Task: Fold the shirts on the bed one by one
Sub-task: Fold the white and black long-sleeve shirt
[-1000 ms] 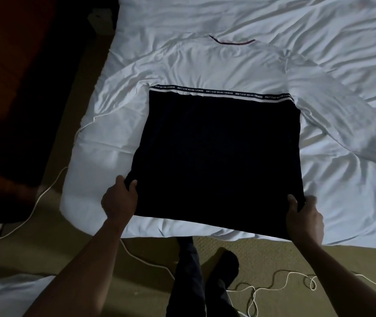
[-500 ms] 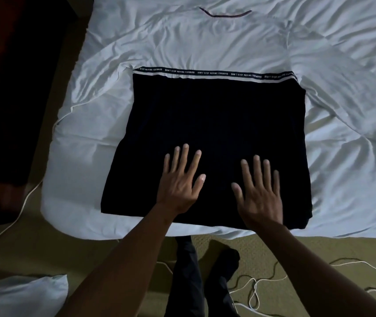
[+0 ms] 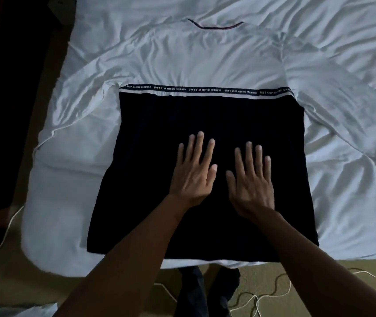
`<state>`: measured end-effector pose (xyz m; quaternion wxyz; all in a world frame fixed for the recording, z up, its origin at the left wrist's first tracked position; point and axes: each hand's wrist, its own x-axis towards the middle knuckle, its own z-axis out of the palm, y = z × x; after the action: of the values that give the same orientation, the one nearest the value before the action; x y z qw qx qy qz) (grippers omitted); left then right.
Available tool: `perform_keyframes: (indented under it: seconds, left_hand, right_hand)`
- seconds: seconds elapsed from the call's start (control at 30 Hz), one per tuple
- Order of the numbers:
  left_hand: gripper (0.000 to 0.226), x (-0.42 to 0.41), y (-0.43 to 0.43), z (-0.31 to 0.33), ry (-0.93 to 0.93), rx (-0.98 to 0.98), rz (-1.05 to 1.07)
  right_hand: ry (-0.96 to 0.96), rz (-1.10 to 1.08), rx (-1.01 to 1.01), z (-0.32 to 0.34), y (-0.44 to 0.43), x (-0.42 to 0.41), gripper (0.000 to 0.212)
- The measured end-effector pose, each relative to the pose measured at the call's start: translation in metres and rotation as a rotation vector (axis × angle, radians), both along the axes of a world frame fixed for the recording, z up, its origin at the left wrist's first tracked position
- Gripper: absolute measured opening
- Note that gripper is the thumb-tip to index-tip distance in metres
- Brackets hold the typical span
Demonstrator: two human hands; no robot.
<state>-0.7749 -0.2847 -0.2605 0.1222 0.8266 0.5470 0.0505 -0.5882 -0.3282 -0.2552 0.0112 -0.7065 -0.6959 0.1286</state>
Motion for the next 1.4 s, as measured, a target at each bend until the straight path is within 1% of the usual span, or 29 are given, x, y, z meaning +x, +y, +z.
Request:
perform_keyframes:
  seconds: [0.07,0.1,0.17,0.23,0.33,0.4,0.47,0.53,0.6,0.7,0.77,0.83,0.9,0.97,1.07,1.17,1.27,1.33,1.37,1.4]
  left_hand:
    - [0.071,-0.001,0.014,-0.013,0.064,-0.052,0.008]
    - [0.071,-0.004,0.016,-0.018,0.067,-0.064,0.01]
    - [0.071,-0.01,0.014,-0.023,0.059,-0.054,0.043]
    - [0.069,-0.013,0.014,-0.023,0.069,-0.038,0.122]
    - [0.065,-0.004,0.023,-0.015,0.057,-0.035,0.189]
    - [0.054,0.018,0.039,-0.003,-0.026,0.044,0.181]
    - [0.04,0.056,0.066,0.011,-0.173,0.138,0.155]
    - [0.03,0.1,0.097,0.027,-0.304,0.176,0.13]
    - [0.026,0.142,0.123,0.037,-0.381,0.17,0.102]
    - [0.031,0.197,0.154,0.047,-0.392,0.057,0.088]
    - [0.036,0.225,0.165,0.051,-0.356,-0.044,0.089]
    - [0.039,0.244,0.172,0.047,-0.315,-0.113,0.084]
    - [0.037,0.253,0.175,0.039,-0.234,-0.119,0.083]
    - [0.036,0.259,0.177,0.03,-0.095,-0.107,0.073]
    - [0.035,0.265,0.18,0.022,0.023,-0.074,0.084]
    - [0.041,0.269,0.189,0.021,0.046,-0.072,0.132]
    - [0.035,0.272,0.194,0.019,0.081,-0.054,0.109]
    - [0.025,0.27,0.196,0.015,0.044,-0.051,0.114]
    - [0.02,0.267,0.197,0.013,0.003,-0.054,0.139]
    - [0.02,0.264,0.199,0.014,-0.056,-0.07,0.186]
  right_hand:
    - [-0.008,-0.013,-0.042,-0.01,0.007,0.007,0.07]
    - [-0.008,-0.028,-0.046,-0.012,0.005,0.011,0.071]
    - [-0.003,-0.089,-0.026,-0.013,-0.001,0.015,0.073]
    - [0.013,-0.143,-0.001,-0.013,-0.004,0.017,0.074]
    - [0.124,-0.171,0.004,-0.007,-0.004,0.024,0.071]
    - [0.238,-0.195,0.054,0.006,0.004,0.036,0.064]
    - [0.331,-0.247,0.181,0.02,0.025,0.058,0.053]
    - [0.389,-0.317,0.307,0.029,0.056,0.087,0.045]
    - [0.413,-0.373,0.382,0.034,0.098,0.119,0.04]
    - [0.41,-0.428,0.414,0.032,0.161,0.166,0.034]
    - [0.421,-0.443,0.398,0.029,0.202,0.191,0.028]
    - [0.413,-0.429,0.352,0.027,0.243,0.212,0.027]
    - [0.37,-0.405,0.234,0.027,0.278,0.225,0.034]
    - [0.337,-0.392,0.117,0.027,0.308,0.231,0.044]
    - [0.339,-0.408,0.025,0.023,0.339,0.231,0.053]
    - [0.358,-0.43,-0.005,0.017,0.359,0.226,0.054]
    - [0.371,-0.42,-0.051,0.013,0.375,0.222,0.048]
    - [0.361,-0.408,-0.046,0.014,0.382,0.219,0.038]
    - [0.37,-0.418,-0.027,0.017,0.384,0.217,0.031]
    - [0.398,-0.434,-0.007,0.019,0.387,0.215,0.026]
